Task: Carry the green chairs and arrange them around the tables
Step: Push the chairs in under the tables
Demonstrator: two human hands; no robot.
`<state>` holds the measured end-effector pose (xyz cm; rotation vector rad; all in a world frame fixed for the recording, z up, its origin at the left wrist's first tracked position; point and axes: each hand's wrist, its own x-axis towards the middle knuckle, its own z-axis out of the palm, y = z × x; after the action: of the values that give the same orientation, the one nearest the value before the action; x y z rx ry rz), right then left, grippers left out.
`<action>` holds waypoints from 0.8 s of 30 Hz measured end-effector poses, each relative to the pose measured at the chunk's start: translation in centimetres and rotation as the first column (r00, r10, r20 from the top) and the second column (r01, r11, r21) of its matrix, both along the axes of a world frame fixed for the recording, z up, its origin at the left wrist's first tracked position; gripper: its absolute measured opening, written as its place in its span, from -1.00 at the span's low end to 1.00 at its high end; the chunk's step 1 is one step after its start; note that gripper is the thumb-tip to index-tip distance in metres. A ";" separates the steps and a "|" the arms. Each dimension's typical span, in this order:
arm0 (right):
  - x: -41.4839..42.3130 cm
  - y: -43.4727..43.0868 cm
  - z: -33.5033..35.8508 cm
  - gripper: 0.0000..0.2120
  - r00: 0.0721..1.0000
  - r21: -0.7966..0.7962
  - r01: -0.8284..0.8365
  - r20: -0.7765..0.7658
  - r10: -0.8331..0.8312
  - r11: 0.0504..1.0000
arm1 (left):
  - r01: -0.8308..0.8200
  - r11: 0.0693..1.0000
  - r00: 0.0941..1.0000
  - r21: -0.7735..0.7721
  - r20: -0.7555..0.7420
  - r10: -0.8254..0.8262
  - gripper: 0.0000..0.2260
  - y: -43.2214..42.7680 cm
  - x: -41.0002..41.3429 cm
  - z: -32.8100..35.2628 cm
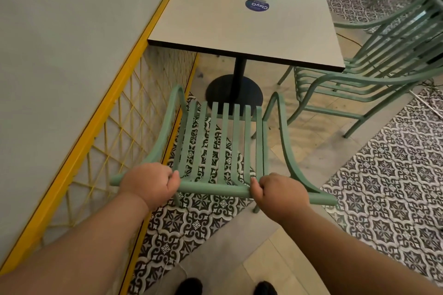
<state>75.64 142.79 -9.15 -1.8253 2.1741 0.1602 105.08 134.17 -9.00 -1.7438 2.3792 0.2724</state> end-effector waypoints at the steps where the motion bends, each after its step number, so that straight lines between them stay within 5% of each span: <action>1: 0.0 -0.3 -0.1 -0.40 1.000 -0.008 0.000 -0.002 0.000 1.000 | 0.004 1.000 1.000 -0.004 -0.008 -0.004 -0.54 -0.4 0.1 -0.1; 11: -0.8 -0.9 0.8 -0.33 0.996 -0.051 -0.038 0.083 0.042 0.998 | -0.008 0.990 1.000 -0.140 -0.018 0.005 -0.59 -1.0 0.0 0.4; 17: -2.2 -0.6 1.6 -0.24 0.998 -0.122 -0.057 -0.002 0.057 0.991 | -0.030 0.985 0.999 -0.170 -0.031 0.025 -0.53 -0.6 0.5 1.1; 24: -2.0 -0.7 1.5 -0.19 0.995 0.073 -0.082 0.069 0.077 0.994 | 0.018 0.996 0.993 -0.083 0.114 -0.009 -0.28 -1.2 0.4 -0.3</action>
<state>73.62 142.05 -7.62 -1.8498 2.0239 0.1942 105.51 132.94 -9.32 -1.7285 2.3517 0.0692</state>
